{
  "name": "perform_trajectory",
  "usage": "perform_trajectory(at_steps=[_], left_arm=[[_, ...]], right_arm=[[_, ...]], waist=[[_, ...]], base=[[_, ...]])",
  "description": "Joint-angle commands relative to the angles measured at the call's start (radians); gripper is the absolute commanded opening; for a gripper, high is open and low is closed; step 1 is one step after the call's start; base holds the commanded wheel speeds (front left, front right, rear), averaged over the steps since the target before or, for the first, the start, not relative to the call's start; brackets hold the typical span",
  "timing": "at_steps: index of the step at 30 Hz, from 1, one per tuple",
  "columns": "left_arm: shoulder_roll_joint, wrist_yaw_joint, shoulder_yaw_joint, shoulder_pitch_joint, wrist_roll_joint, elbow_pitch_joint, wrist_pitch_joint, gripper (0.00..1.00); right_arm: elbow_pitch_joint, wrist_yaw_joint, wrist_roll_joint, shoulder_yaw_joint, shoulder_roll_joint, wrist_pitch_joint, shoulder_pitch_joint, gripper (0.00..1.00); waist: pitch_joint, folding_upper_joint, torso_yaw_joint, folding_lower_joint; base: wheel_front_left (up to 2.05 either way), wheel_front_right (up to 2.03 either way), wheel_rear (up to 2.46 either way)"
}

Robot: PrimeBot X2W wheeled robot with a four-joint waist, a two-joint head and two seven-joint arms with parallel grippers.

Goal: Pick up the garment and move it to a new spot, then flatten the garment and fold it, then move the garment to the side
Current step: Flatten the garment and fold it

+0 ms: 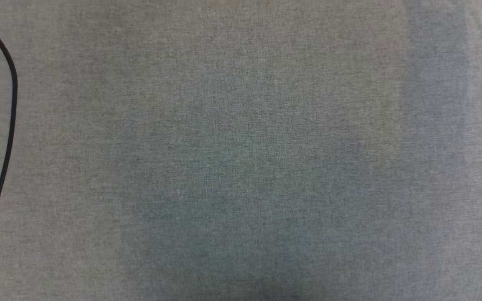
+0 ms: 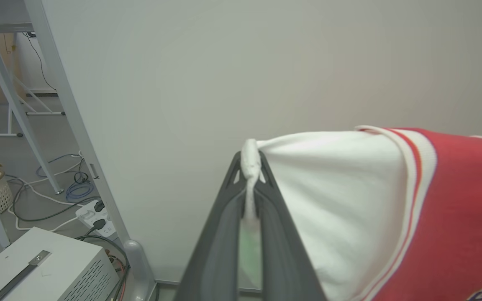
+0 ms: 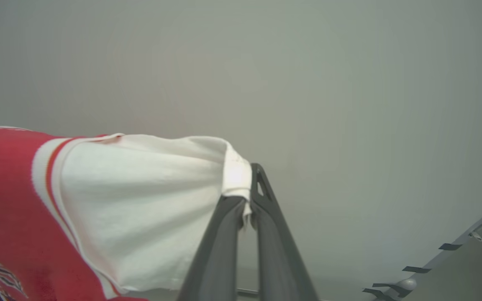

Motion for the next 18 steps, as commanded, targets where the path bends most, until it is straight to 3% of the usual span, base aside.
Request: perform_trajectory(at_steps=[1, 6, 12, 18], left_arm=[[-0.008, -0.010, 0.002, 0.012, -0.015, 0.013, -0.009, 0.00], [-0.031, -0.039, 0.020, 0.076, -0.053, 0.047, -0.026, 0.00], [-0.046, -0.069, 0.044, 0.256, -0.093, 0.040, -0.046, 0.00], [-0.040, -0.077, 0.117, 0.542, -0.093, -0.123, -0.048, 0.00]], right_arm=[[0.015, -0.002, 0.017, 0.012, -0.002, -0.009, -0.008, 0.00], [0.044, -0.002, 0.092, 0.077, 0.008, -0.024, 0.067, 0.00], [0.027, -0.002, 0.213, 0.177, 0.004, -0.035, 0.264, 0.00], [-0.021, -0.002, 0.335, 0.238, -0.023, -0.064, 0.506, 0.00]], waist=[[0.022, 0.0000, 0.002, -0.0002], [0.015, 0.0000, 0.012, -0.0002], [-0.044, 0.0000, 0.024, -0.0002], [-0.151, 0.0000, 0.041, -0.0002]], base=[[0.00, 0.00, 0.00], [0.00, 0.00, 0.00], [0.00, 0.00, 0.00], [0.00, 0.00, 0.00]])
